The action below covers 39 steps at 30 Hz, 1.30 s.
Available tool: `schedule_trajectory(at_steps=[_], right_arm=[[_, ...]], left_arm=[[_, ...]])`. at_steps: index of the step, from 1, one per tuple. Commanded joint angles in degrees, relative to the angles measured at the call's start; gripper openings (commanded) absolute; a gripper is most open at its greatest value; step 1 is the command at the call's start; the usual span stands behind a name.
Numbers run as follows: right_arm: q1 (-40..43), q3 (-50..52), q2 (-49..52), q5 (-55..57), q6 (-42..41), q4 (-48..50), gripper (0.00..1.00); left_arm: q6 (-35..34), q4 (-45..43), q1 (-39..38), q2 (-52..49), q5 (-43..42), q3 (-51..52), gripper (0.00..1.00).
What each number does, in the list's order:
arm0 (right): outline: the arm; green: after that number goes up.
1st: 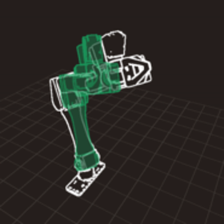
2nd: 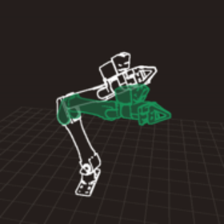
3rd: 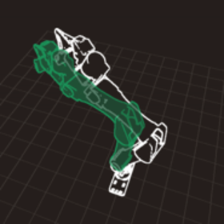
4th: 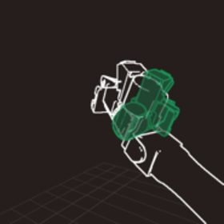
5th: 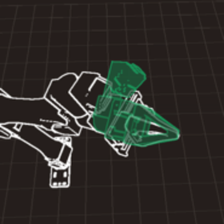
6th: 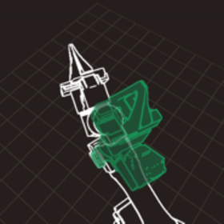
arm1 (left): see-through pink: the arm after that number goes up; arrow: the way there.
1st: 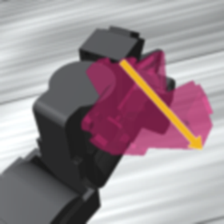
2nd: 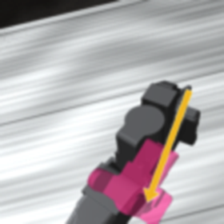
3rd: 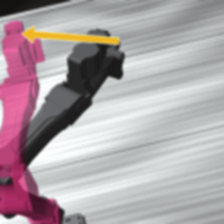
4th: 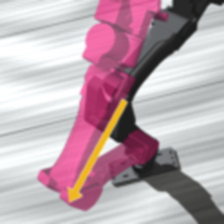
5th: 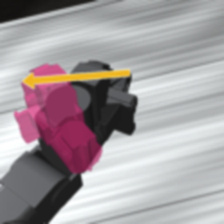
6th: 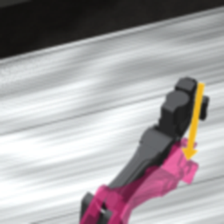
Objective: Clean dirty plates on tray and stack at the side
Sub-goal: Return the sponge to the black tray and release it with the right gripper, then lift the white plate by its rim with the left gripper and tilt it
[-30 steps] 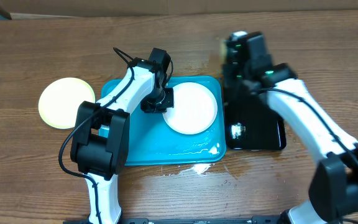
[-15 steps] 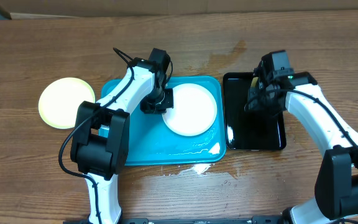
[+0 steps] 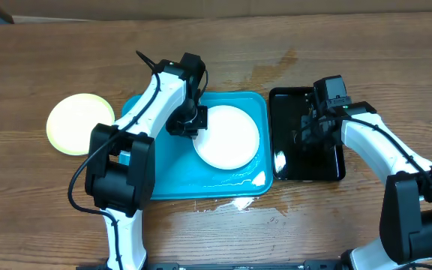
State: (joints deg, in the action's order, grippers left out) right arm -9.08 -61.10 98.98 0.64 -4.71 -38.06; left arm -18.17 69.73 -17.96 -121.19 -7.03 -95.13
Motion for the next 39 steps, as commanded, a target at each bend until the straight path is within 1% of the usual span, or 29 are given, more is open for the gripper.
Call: schedule_trajectory(at_steps=[1, 3, 6, 9, 13, 14, 16, 21, 22, 23, 28, 31, 33, 36, 39], right_arm=[[0.15, -0.42, 0.04, -2.51, -0.09, 0.61, 0.64], [0.17, -1.38, 0.02, -2.49, -0.33, -0.35, 0.68], [0.17, -3.39, -0.39, -2.49, -1.86, -2.8, 0.69], [0.26, -5.99, -1.64, -2.32, -2.54, -5.57, 0.74], [0.9, -9.18, -3.56, -2.25, -2.71, -7.85, 0.83], [1.31, -9.77, -3.8, -2.25, -2.84, -8.46, 0.84], [2.47, -10.56, -3.93, -2.27, -3.15, -9.55, 0.88], [6.19, -10.6, -3.93, -2.29, -4.59, -10.82, 0.89], [6.95, -10.6, -3.93, -2.29, -4.59, -10.86, 0.96], [7.72, -10.6, -3.93, -2.29, -4.61, -10.86, 1.0], [11.54, -10.6, -3.93, -2.27, -6.03, -10.91, 1.0], [12.57, -10.6, -3.93, -2.27, -6.01, -10.93, 1.0], [12.7, -10.6, -3.93, -2.25, -6.01, -10.93, 1.0], [12.7, -10.6, -3.93, -2.23, -5.95, -10.95, 1.0], [12.7, -10.6, -3.93, -0.2, -3.69, -10.97, 1.0]], left_arm=[[2.36, 1.86, 0.81, 0.11, -4.42, -3.67, 0.04], [3.26, 2.54, 1.51, 0.11, -7.41, -4.83, 0.04], [3.26, 2.43, 2.71, 0.11, -11.54, -5.4, 0.04], [3.48, 2.4, 4.24, 0.11, -15.67, -5.4, 0.04], [3.41, 3.39, 6.01, 0.11, -17.22, -5.53, 0.04], [3.41, 3.87, 6.25, 0.11, -17.16, -5.62, 0.04], [3.43, 5.2, 6.38, 0.11, -16.72, -6.16, 0.04], [3.34, 8.59, 6.12, 0.11, -13.64, -9.86, 0.04], [3.17, 9.49, 5.92, 0.11, -12.63, -11.13, 0.04], [2.75, 10.36, 5.73, 0.11, -11.47, -12.48, 0.04], [0.74, 15.41, 3.58, 0.11, -6.25, -20.55, 0.04], [0.13, 16.59, 1.64, 0.11, -5.81, -24.39, 0.04], [-0.24, 16.52, 0.09, 0.11, -5.29, -26.14, 0.04], [-2.03, 15.78, -2.29, 0.11, -1.16, -27.43, 0.04], [-2.23, 13.73, -4.76, 0.11, 0.66, -27.54, 0.04]])
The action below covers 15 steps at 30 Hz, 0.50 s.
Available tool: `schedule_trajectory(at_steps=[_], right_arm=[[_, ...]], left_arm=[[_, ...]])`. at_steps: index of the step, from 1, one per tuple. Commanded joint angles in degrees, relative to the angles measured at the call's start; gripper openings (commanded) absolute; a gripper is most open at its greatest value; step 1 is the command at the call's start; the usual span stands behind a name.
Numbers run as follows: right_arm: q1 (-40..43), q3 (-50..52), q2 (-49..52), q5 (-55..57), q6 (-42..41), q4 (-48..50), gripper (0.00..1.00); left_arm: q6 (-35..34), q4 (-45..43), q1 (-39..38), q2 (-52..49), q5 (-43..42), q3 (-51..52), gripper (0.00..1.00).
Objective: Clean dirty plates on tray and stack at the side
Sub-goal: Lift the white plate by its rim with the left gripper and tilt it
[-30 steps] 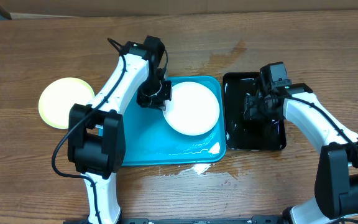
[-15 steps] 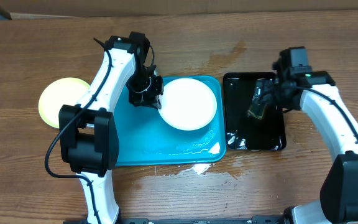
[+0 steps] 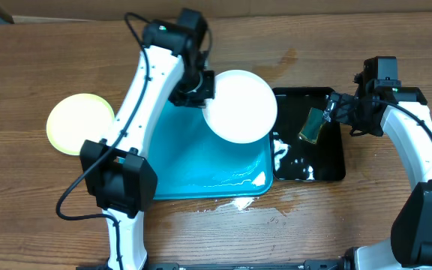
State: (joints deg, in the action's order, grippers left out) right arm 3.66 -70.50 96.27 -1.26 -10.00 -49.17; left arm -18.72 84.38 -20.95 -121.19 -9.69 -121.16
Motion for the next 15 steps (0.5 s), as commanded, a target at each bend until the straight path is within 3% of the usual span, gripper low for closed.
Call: schedule_trajectory(at_steps=[1, 15], right_arm=[[-0.04, -1.2, -1.22, 3.45, 2.49, -0.15, 1.0], [-0.04, -1.2, -1.2, 6.08, 2.71, -0.5, 1.0]], left_arm=[[-1.68, -1.77, -2.51, 0.11, 3.76, -1.51, 0.04], [-3.17, -13.09, -12.17, 0.11, 19.47, -1.51, 0.04]])
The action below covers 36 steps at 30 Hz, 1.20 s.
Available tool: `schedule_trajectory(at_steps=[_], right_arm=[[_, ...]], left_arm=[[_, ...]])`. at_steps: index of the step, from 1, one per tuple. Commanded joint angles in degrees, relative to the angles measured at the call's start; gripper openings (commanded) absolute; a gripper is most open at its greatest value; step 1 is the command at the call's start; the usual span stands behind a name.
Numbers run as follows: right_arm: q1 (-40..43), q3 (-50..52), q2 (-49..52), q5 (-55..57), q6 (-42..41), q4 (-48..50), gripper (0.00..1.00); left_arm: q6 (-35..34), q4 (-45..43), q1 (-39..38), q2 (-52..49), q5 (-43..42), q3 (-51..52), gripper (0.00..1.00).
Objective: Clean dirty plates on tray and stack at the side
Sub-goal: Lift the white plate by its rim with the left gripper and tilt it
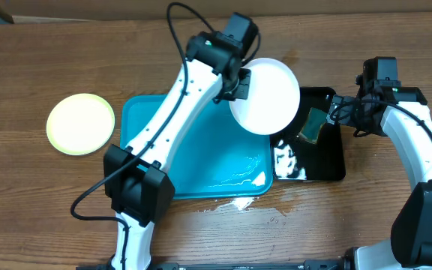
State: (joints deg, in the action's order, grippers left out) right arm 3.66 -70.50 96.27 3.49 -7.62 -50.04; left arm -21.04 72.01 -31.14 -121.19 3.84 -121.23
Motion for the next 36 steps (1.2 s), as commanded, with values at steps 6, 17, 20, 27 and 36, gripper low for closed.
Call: schedule_trajectory(at_steps=[6, 17, 20, 27, 36], right_arm=[[-0.04, -1.2, -1.16, 4.11, 0.31, 0.39, 1.0], [2.8, -1.14, -1.11, 10.58, -4.7, -0.2, 1.0], [4.81, -1.14, -1.11, 10.14, -7.04, -0.42, 1.0], [7.48, -1.11, -1.11, 6.75, -7.65, -0.5, 1.0], [7.45, -1.09, -1.11, 6.73, -7.67, -0.52, 1.0]], left_arm=[[-1.84, -2.64, -7.13, 0.11, 16.44, -1.44, 0.04], [-1.9, -10.14, -17.94, 0.11, 41.62, -1.46, 0.04], [-1.9, -11.04, -19.89, 0.11, 46.8, -1.46, 0.04], [-1.9, -11.72, -21.97, 0.11, 53.77, -1.46, 0.04], [-1.9, -13.79, -22.36, 0.11, 53.37, -1.46, 0.04]])
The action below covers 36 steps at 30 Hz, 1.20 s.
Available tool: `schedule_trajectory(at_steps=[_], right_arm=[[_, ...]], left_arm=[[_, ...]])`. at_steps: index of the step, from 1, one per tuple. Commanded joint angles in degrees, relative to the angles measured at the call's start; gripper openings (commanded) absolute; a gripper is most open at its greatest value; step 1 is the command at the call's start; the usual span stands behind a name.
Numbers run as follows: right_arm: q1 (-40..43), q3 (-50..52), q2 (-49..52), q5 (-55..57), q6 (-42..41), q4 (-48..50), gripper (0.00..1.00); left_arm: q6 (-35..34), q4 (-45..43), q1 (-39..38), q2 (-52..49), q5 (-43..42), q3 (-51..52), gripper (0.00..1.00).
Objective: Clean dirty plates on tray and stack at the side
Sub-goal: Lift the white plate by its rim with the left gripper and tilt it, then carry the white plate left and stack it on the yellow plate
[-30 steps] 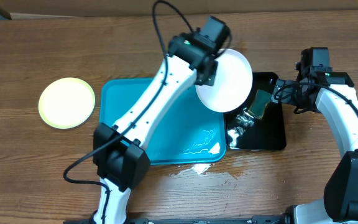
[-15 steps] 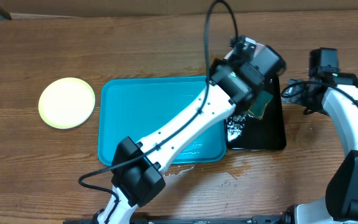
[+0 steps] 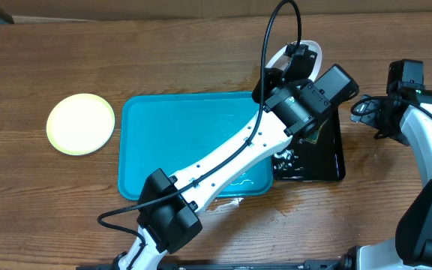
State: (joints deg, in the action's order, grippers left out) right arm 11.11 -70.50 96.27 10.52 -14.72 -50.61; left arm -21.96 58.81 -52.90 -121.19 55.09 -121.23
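Note:
A white plate (image 3: 307,51) is held tilted on edge above the far end of the black tray (image 3: 334,163), with my left gripper (image 3: 289,66) shut on its rim. The left arm reaches across the teal tray (image 3: 193,142), which holds only a film of water. My right gripper (image 3: 362,111) hovers just off the black tray's right edge; its jaws are too small to read. A sliver of the green-yellow sponge (image 3: 317,136) shows by the left wrist, the rest hidden. A pale yellow-green plate (image 3: 81,124) lies on the table at the left.
White foam (image 3: 283,159) sits in the black tray's near left corner. A small puddle (image 3: 235,202) wets the table at the teal tray's front edge. The left arm's forearm spans the teal tray diagonally.
My left gripper has carried the white plate further right and back, now over the black tray's far end. The right gripper has shifted right, off the tray's edge, and the sponge is mostly hidden.
The white plate lay in the teal tray with my left gripper at its rim, and the right gripper was down in the black tray. Then the plate was lifted clear and the right gripper held the sponge. The plate moved rightward, now tilted over the black tray.

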Motion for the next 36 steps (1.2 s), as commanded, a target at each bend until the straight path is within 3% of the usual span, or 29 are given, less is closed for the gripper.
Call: schedule_trajectory(at_steps=[1, 9, 16, 23, 27, 36], right_arm=[[0.0, -1.09, -1.11, -0.28, -0.57, 0.07, 1.0], [0.0, -1.09, -1.11, -0.31, -0.55, 0.09, 1.0], [0.0, -1.09, -1.11, -0.28, -0.52, 0.13, 1.0], [0.0, -1.09, -1.11, -0.28, -0.55, 0.13, 1.0], [0.0, -1.09, -1.11, -0.28, -0.55, 0.11, 1.0], [0.0, -1.09, -1.11, -0.26, -0.55, 0.13, 1.0]], left_arm=[[-1.01, -0.59, -0.59, 0.11, 1.9, -1.46, 0.04], [-1.03, -0.61, -0.35, 0.11, -1.55, -1.46, 0.04], [-0.98, 0.44, 5.44, 0.11, -25.16, -1.46, 0.04], [-0.98, 4.15, 18.4, 0.13, -50.27, -1.46, 0.04], [-0.96, 9.27, 26.71, 0.13, -54.75, -1.46, 0.04], [-1.01, 22.01, 48.76, 0.13, -55.15, -1.46, 0.04]])
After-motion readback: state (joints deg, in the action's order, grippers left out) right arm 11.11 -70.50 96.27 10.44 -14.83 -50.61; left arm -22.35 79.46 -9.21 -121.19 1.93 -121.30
